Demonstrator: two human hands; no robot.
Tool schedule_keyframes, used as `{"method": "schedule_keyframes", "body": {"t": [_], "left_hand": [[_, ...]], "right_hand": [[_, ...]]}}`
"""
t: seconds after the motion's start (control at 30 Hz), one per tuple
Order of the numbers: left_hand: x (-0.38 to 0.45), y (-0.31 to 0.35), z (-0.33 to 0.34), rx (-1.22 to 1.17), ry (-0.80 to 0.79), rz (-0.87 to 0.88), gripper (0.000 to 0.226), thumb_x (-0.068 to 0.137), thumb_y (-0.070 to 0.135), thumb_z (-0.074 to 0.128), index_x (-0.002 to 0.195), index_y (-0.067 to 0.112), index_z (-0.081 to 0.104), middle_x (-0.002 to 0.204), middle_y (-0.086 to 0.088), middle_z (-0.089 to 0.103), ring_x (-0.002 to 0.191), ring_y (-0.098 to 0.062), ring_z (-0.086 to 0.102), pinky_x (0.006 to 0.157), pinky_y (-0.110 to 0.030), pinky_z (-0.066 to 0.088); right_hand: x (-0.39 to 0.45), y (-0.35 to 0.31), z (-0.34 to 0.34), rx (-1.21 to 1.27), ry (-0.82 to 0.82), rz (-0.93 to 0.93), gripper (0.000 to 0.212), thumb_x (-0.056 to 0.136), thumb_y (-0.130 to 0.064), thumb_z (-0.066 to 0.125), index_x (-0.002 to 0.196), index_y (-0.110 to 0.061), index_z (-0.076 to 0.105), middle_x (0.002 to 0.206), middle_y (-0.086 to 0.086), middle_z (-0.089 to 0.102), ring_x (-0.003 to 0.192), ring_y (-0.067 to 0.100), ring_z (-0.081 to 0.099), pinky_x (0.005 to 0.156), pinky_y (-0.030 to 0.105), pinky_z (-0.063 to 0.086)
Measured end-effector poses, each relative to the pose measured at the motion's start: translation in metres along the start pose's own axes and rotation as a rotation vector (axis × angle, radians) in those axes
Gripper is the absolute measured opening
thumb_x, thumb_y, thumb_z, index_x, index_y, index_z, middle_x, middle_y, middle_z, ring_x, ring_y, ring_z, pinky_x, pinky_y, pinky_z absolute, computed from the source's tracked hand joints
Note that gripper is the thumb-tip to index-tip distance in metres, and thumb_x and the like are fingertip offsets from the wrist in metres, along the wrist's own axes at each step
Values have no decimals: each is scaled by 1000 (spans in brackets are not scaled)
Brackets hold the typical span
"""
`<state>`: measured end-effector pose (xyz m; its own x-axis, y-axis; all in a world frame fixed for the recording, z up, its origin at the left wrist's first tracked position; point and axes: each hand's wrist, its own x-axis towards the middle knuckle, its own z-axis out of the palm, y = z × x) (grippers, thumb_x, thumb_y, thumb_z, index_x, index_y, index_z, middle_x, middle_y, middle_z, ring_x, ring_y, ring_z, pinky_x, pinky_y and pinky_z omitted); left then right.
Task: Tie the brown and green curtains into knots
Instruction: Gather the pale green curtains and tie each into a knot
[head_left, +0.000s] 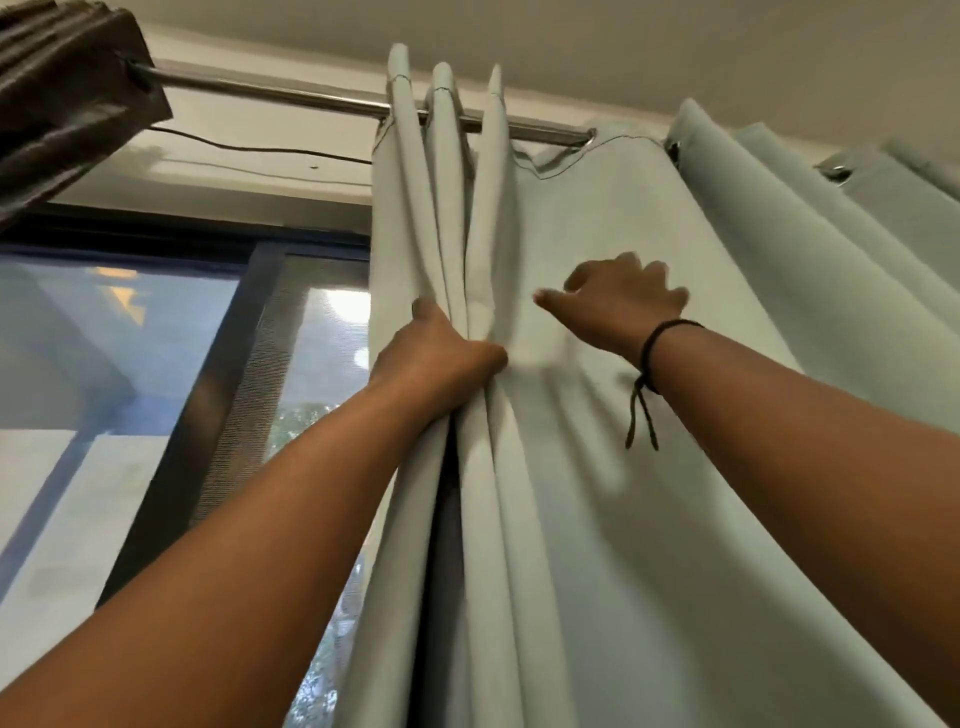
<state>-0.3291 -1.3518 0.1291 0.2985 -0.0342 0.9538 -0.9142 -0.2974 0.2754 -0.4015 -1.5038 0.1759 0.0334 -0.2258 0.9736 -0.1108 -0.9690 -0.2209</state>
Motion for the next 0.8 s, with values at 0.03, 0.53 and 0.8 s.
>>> {"method": "schedule_keyframes", "body": {"t": [0.03,0.53,0.8], "left_hand": [[1,4,7,57,3,-5,65,76,32,61,131,11,34,114,-9,55,102,-31,56,85,-36,48],[-7,15,33,77,65,34,28,81,20,55,106,10,45,88,-2,50,85,-26,52,67,-28,40],[-13,-10,-34,146,222,130,13,76,22,50,70,10,51,66,-4,50,78,-32,56,54,-29,29]], "right_hand": [[2,18,-2,-225,150,50,58,81,-53,53,129,-21,47,140,12,36,127,39,33,99,53,31],[10,92,25,-7,32,58,30,95,-22,37,120,-8,46,122,19,57,109,37,54,79,34,36],[2,-112,26,237,-169,-448,29,95,-13,41,114,0,58,118,20,59,111,36,54,81,32,39]]}}
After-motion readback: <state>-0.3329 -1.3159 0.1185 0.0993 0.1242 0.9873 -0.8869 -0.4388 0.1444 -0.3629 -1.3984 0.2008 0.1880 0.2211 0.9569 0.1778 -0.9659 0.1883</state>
